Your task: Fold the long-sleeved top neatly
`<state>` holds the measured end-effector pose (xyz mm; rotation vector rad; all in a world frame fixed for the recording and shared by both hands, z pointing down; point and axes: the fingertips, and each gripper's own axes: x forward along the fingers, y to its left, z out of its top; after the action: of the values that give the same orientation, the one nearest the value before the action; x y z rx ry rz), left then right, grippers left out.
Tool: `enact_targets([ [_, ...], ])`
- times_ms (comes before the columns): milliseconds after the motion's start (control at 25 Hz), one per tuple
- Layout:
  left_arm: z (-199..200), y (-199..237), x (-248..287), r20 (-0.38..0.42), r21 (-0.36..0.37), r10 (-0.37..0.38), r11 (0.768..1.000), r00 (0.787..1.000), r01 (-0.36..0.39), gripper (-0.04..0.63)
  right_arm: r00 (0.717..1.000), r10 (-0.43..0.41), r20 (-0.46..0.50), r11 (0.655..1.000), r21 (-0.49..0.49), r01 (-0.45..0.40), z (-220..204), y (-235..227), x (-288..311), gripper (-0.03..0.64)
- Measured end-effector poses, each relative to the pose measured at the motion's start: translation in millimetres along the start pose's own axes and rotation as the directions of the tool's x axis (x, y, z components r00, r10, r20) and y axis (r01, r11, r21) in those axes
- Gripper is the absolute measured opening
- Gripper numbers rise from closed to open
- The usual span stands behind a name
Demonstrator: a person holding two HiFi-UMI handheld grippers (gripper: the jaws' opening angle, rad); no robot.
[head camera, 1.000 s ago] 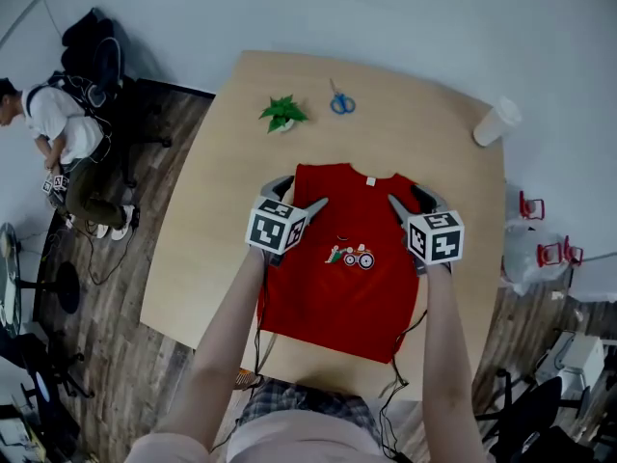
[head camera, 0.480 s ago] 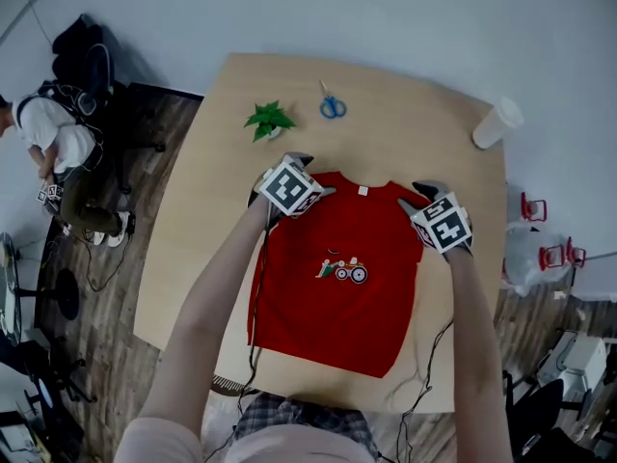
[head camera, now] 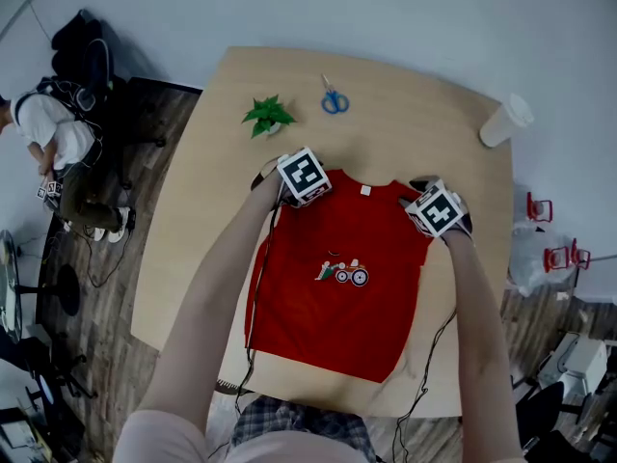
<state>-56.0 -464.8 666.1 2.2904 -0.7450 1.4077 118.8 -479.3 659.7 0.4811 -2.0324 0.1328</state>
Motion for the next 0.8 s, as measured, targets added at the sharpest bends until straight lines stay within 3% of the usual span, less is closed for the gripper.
enact_targets([
  [240,2,-18,1,-0.048,0.065,-0.047,0.997,0.998,0.05,0.133,0.997,0.07,-0.033,0.997,-0.008,-0.07,0,11,4,0.118],
  [400,-2,-22,0,-0.045,0.08,-0.044,0.996,0.998,0.047,0.066,0.997,0.061,-0.042,0.997,-0.039,-0.062,-3,15,3,0.028],
  [480,1,-22,-3,-0.026,0.086,-0.032,0.996,0.999,0.034,0.044,0.998,0.05,-0.041,0.998,-0.045,-0.052,-4,13,0,0.025],
  [640,20,-9,-16,0.052,0.109,0.076,0.991,0.996,-0.081,0.035,0.999,-0.027,-0.019,0.999,-0.026,0.027,5,-4,-13,0.023],
  [800,55,6,-41,0.163,0.114,0.189,0.971,0.968,-0.209,0.034,0.989,-0.149,0.007,0.988,-0.029,0.149,23,-31,-37,0.021],
])
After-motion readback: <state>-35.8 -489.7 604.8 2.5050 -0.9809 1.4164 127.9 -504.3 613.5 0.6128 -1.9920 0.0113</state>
